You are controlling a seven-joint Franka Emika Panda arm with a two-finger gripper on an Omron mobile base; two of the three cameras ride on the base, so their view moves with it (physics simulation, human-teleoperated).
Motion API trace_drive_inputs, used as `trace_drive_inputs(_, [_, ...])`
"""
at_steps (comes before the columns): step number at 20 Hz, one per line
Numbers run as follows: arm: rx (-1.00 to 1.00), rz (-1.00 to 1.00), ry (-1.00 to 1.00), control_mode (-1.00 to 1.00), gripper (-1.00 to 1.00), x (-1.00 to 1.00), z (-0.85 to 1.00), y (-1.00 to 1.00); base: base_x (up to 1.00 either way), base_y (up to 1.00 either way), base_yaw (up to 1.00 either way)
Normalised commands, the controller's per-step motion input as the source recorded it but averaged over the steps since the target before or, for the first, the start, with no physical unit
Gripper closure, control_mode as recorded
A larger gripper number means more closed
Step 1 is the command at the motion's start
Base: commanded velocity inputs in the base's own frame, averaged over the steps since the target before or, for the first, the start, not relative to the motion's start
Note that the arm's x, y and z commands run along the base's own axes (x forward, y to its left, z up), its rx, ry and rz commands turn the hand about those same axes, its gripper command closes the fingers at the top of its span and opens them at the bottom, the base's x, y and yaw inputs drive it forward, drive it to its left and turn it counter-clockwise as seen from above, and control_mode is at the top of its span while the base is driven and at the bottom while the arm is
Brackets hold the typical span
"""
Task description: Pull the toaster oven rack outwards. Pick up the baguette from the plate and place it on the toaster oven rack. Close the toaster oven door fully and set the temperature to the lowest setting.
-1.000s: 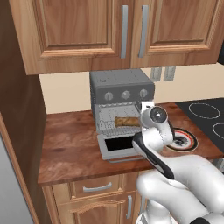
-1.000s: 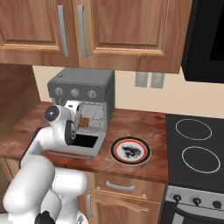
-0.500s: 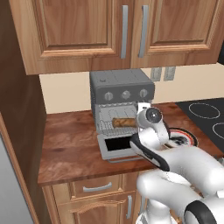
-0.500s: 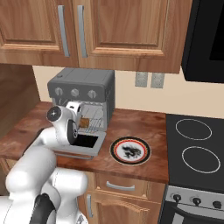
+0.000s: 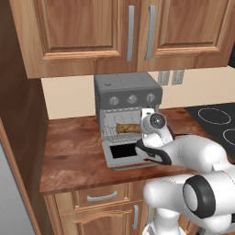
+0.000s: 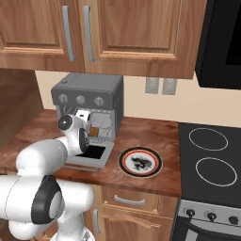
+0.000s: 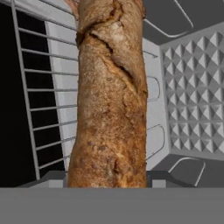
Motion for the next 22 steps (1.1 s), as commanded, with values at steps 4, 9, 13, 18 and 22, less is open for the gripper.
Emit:
trace_drive_inputs(4, [0.0, 0.02, 0.03, -1.0, 1.0, 0.18, -0.24, 0.0, 0.0, 0.0, 0.0])
trace_drive_inputs(9, [0.0, 0.02, 0.0, -1.0, 1.0, 0.22, -0.05, 0.0, 0.0, 0.0, 0.0])
trace_drive_inputs(13, [0.0, 0.02, 0.0, -1.0, 1.0, 0.09, 0.0, 0.0, 0.0, 0.0, 0.0])
trace_drive_inputs(18, [0.0, 0.01, 0.03, -1.0, 1.0, 0.01, -0.06, 0.0, 0.0, 0.0, 0.0])
trace_drive_inputs(22, [0.0, 0.01, 0.06, -1.0, -1.0, 0.0, -0.13, 0.0, 0.0, 0.0, 0.0])
